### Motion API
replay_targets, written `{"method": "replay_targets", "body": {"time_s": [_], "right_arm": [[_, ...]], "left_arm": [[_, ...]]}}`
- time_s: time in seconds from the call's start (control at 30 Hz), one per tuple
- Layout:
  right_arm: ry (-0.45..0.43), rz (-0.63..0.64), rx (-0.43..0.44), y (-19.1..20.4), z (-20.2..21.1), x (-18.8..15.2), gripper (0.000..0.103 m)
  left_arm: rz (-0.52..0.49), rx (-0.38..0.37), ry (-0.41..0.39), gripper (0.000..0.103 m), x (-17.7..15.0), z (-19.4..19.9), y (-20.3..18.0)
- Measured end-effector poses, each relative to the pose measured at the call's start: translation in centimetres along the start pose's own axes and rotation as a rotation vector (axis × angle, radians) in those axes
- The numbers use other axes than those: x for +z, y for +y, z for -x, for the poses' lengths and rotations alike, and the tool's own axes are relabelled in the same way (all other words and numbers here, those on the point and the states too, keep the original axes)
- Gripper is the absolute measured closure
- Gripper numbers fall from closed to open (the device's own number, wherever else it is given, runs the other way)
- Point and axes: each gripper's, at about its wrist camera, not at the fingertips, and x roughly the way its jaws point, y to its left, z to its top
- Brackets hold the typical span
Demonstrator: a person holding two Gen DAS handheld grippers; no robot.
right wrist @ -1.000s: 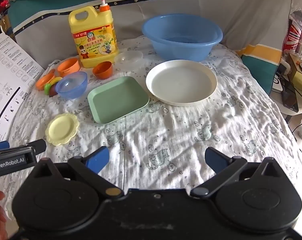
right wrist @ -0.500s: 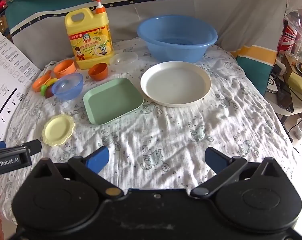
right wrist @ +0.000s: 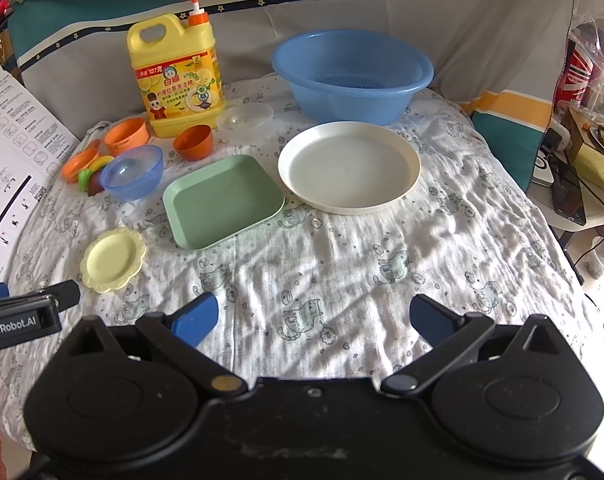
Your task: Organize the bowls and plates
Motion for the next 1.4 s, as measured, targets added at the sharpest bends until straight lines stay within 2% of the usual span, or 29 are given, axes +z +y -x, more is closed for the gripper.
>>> {"method": "replay_targets", "body": {"time_s": [1.4], "right_arm": [[0.038,-0.013,-0.007,-0.8,-1.9,-0.2,0.0]], "left_arm": [[-0.015,0.011,0.022,0.0,-0.1,-1.6,0.0]]}}
